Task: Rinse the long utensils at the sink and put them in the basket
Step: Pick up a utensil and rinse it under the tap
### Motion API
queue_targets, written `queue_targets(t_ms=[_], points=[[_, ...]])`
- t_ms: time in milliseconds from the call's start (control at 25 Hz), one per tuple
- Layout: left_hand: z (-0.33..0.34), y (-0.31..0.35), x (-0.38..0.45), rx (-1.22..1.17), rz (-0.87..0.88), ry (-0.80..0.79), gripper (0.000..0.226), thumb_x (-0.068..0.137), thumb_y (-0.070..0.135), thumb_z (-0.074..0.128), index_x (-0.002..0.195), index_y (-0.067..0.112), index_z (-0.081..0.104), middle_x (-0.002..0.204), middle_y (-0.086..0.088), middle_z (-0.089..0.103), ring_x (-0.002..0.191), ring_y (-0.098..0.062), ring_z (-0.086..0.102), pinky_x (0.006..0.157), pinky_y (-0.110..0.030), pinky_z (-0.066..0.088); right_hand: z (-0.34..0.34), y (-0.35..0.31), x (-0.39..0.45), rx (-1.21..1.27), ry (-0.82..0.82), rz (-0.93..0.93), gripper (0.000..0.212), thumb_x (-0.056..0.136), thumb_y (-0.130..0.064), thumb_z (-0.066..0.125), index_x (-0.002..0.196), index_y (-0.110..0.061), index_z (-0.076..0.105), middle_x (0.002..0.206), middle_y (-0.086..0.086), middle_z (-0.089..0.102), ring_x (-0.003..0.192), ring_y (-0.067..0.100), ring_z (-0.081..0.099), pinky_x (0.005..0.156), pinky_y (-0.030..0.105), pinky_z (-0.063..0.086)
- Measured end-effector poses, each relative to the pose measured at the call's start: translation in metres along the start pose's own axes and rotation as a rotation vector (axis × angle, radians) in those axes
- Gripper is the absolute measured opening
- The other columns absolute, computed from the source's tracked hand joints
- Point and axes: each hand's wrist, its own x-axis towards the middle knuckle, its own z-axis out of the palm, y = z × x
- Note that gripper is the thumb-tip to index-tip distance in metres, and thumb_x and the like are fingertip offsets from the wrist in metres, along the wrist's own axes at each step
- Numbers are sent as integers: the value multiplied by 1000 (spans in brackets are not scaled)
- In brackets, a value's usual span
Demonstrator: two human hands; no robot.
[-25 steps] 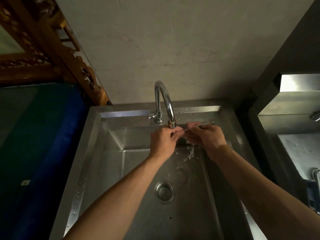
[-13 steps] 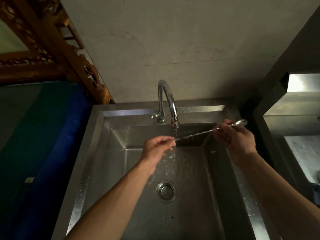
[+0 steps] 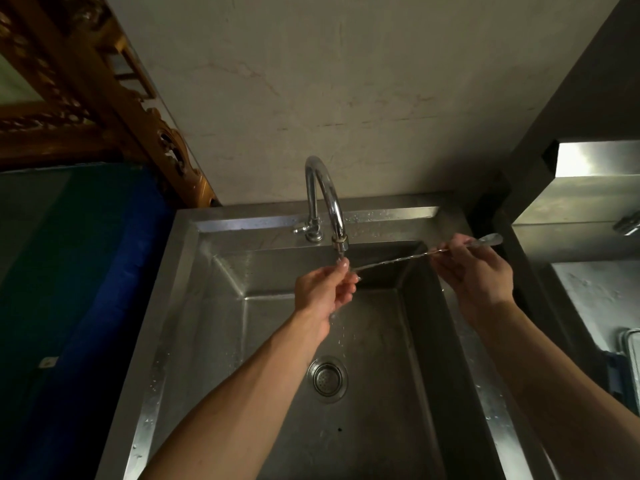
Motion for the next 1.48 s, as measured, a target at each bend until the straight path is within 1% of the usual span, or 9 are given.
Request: queue_targets(t_ms=[360, 520, 760, 1040, 1120, 1200, 1240, 1320, 1480], points=[[-10, 2, 0, -33, 11, 60, 22, 71, 23, 80, 85, 9, 72, 77, -6, 75, 63, -11, 69, 57, -22, 56, 15, -4, -16, 49, -75, 0, 8, 95, -12, 59, 96, -14, 66, 79, 2, 75, 81, 17, 73, 75, 32, 61], [-6, 6, 0, -298, -71, 111, 17, 69, 20, 82, 77, 9, 70, 70, -4, 73, 60, -12, 68, 56, -23, 56, 30, 3, -24, 114, -91, 26, 10, 95, -8, 57, 92, -14, 64, 74, 3, 74, 72, 16, 74, 72, 31, 62], [4, 1, -4, -382, -110, 156, 19, 70, 19, 81, 83, 9, 72, 75, -3, 76, 65, -11, 70, 56, -20, 56, 58, 45, -39, 167, -81, 147, 10, 96, -5, 56, 94, -13, 62, 88, 14, 70, 72, 19, 71, 79, 36, 60], [-20, 2, -13, 85, -3, 60, 26, 86, 36, 68, 75, 13, 72, 65, -3, 71, 49, -9, 60, 47, -23, 47, 84, 76, -53, 11, -177, 216, 18, 86, 1, 67, 103, -6, 64, 93, 16, 73, 80, 23, 73, 75, 33, 61], [-32, 2, -15, 616, 276, 189, 40, 91, 46, 57, 68, 15, 67, 62, -2, 67, 49, -12, 55, 48, -26, 40, 96, 81, -57, -37, -204, 213, 15, 88, 0, 65, 103, -5, 65, 96, 16, 73, 85, 26, 72, 80, 37, 60], [-55, 6, -19, 1170, 717, 421, 28, 90, 44, 57, 76, 21, 65, 77, 2, 67, 70, -16, 55, 58, -30, 41, 103, 79, -54, -82, -215, 199, 12, 91, -2, 63, 101, -8, 65, 94, 12, 74, 84, 23, 72, 78, 34, 60], [-66, 12, -21, 1295, 808, 404, 18, 91, 41, 58, 87, 26, 67, 88, 3, 66, 83, -18, 55, 66, -33, 43, 104, 77, -51, -84, -220, 193, 11, 91, -3, 62, 101, -8, 65, 92, 10, 74, 82, 21, 72, 75, 32, 60], [-83, 21, -22, 1419, 781, 263, 19, 95, 35, 53, 108, 31, 66, 103, 5, 69, 97, -22, 59, 79, -36, 42, 103, 74, -46, -57, -210, 199, 12, 90, -5, 64, 103, -7, 66, 90, 9, 75, 80, 19, 73, 71, 29, 61], [-77, 25, -21, 1368, 876, 175, 14, 94, 26, 56, 93, 28, 70, 85, 4, 73, 82, -20, 66, 73, -34, 42, 110, 87, -52, -48, -216, 267, 18, 83, -3, 72, 101, -7, 68, 86, 9, 74, 79, 18, 72, 73, 29, 60]])
